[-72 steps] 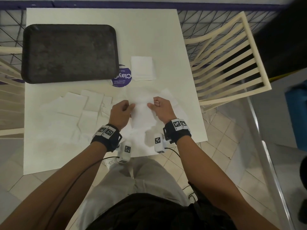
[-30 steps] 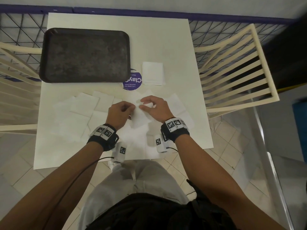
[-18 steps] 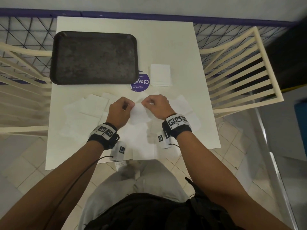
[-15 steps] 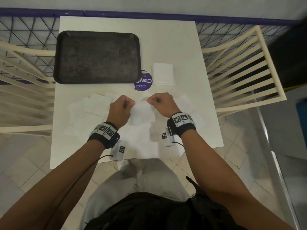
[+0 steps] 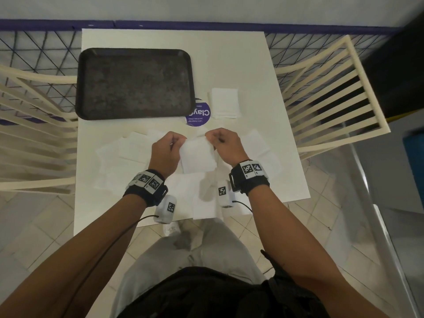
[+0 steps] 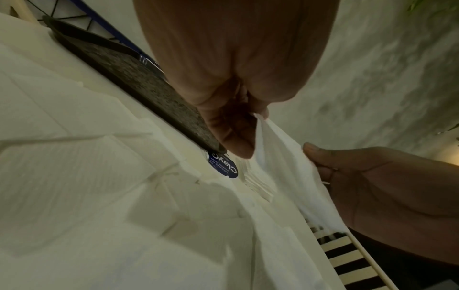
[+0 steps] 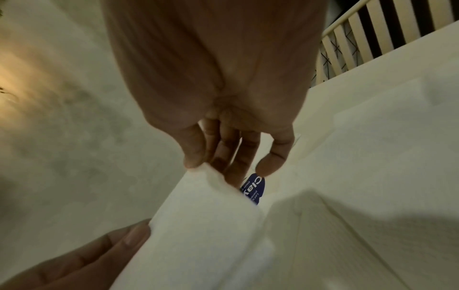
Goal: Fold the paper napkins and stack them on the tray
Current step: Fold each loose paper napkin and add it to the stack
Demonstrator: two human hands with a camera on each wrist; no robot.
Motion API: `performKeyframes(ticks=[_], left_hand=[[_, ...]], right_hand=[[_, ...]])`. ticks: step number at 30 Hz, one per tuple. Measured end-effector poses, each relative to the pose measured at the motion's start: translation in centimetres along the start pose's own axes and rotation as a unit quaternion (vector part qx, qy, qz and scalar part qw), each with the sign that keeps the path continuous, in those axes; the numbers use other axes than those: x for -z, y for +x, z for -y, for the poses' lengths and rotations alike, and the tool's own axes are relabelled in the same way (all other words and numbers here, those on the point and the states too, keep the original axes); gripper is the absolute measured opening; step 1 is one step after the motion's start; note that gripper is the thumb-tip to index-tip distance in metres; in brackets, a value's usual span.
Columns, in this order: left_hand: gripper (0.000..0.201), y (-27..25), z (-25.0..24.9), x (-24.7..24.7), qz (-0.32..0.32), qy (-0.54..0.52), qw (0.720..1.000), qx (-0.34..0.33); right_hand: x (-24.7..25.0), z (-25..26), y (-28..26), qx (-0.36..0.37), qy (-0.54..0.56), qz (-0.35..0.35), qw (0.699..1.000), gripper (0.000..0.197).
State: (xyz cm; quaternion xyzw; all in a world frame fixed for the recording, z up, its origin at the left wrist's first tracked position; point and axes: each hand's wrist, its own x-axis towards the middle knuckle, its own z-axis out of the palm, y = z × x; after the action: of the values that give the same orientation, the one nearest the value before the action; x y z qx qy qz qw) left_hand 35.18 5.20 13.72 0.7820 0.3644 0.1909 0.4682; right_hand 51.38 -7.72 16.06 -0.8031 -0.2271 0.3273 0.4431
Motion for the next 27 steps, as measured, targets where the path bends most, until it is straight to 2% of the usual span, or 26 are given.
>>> performKeyframes(ticks=[2, 3, 5, 7, 11, 17, 22, 27], left_hand=[[0.014, -0.1, -0.2, -0.6, -0.009, -0.001, 1.0, -0.002], [0.014, -0.1, -0.4, -1.0, -0.012, 0.001, 1.0, -0.002], [0.014, -0.1, -0.7, -1.6, -0.019, -0.001, 1.0, 0.003], [0.014, 0.0, -1.2, -2.3, -0.031, -0.007, 0.999, 0.018], [0.011, 0.2, -2.0, -3.7, -0.046, -0.042, 0.996, 0.06], [0.016, 0.8, -3.5, -5.9, -0.056, -0.075, 0.99, 0.109], [0.021, 0.9, -2.8, -7.9, 0.041, -0.068, 0.983, 0.167], [0.015, -0.1, -2.1, -9.8, 0.105, -0.048, 0.97, 0.215]], right_hand=[[0.3, -0.1, -0.2, -0.029, -0.011, 0.023, 0.999, 0.027], [0.6, -0.3, -0.4, -0.041, -0.031, 0.039, 0.998, 0.032], [1.3, -0.7, -0.7, -0.029, -0.079, 0.055, 0.995, 0.023], [2.0, -1.2, -0.7, -0.02, -0.103, 0.053, 0.993, 0.024], [3.6, -2.2, -0.2, -0.019, -0.086, 0.048, 0.995, 0.006], [6.2, -2.5, 3.1, -0.009, -0.086, 0.022, 0.996, 0.007], [8.1, -1.3, 8.7, -0.043, -0.044, -0.051, 0.997, 0.006], [8.7, -0.7, 14.6, -0.082, -0.054, -0.094, 0.991, 0.026]])
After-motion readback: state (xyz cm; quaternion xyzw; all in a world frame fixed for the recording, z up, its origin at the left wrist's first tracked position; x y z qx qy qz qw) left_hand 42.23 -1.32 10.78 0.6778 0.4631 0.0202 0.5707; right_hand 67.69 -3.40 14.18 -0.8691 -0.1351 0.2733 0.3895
